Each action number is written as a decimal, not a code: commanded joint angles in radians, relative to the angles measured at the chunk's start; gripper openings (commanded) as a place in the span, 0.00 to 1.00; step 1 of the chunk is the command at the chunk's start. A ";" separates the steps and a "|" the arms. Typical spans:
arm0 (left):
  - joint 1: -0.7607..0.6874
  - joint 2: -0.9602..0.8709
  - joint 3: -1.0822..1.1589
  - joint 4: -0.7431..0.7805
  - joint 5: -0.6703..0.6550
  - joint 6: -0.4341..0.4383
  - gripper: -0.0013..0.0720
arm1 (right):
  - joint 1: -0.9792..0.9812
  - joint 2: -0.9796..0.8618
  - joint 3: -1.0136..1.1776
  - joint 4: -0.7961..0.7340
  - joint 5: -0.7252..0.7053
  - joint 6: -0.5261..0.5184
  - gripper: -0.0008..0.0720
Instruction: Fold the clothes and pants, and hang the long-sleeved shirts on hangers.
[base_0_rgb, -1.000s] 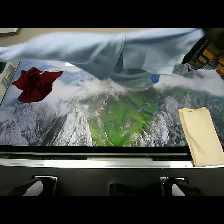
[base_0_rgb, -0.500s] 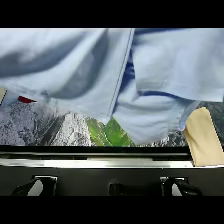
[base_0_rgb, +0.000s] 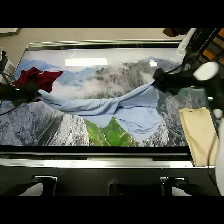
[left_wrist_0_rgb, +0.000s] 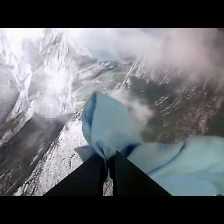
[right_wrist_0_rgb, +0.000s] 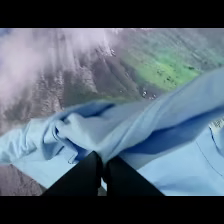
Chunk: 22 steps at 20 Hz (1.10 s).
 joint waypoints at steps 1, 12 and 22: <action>-0.023 -0.188 -0.052 0.015 0.093 -0.009 0.05 | 0.046 -0.201 -0.029 0.024 -0.164 0.071 0.06; 0.080 -0.118 -0.030 -0.159 -0.043 0.074 0.99 | 0.047 -0.205 -0.029 0.013 -0.144 0.076 0.06; -0.317 -0.184 -0.306 -0.536 0.107 -0.032 0.99 | 0.047 -0.151 -0.029 -0.041 -0.060 0.102 0.06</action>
